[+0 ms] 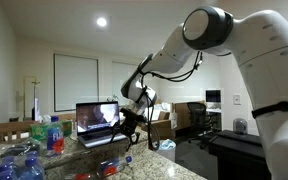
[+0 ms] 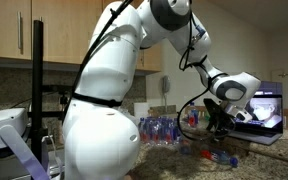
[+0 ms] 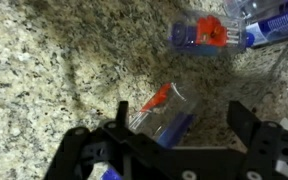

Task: Put the water bottles upright

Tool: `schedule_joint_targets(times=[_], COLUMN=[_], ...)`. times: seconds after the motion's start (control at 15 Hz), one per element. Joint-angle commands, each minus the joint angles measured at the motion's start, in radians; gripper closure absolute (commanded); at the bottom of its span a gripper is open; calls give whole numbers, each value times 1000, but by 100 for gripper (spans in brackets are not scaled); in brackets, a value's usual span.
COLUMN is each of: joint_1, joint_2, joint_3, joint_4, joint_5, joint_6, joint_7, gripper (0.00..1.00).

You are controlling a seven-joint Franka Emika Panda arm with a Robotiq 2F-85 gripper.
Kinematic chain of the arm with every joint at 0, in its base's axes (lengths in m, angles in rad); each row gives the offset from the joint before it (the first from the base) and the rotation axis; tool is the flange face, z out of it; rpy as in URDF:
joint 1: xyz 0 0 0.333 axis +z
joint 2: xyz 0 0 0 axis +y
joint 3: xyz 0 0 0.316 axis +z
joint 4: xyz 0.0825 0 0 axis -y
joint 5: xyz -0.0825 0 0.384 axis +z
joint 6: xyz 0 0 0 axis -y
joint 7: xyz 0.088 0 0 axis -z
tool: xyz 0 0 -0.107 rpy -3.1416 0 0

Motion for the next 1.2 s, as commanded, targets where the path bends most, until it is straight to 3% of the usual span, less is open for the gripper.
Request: schedule_joint_targets(times=[0.0,0.2,0.53,0.6,0.93,1.13], joint_1=[13,29,58,35,51,31], joint_2=[-124,-172,-193,-156,-169,-106], joint_3=[-5,-4,12,4,15,0], joint_4=[-159,-213,-210,-187,-186,-139], joint_5=[66,55,31,30,30,43], joint_6=[136,221,333,280,310,269], joint_7=[105,250,541,436,511,517], gripper=[0,0,0,0,0,0])
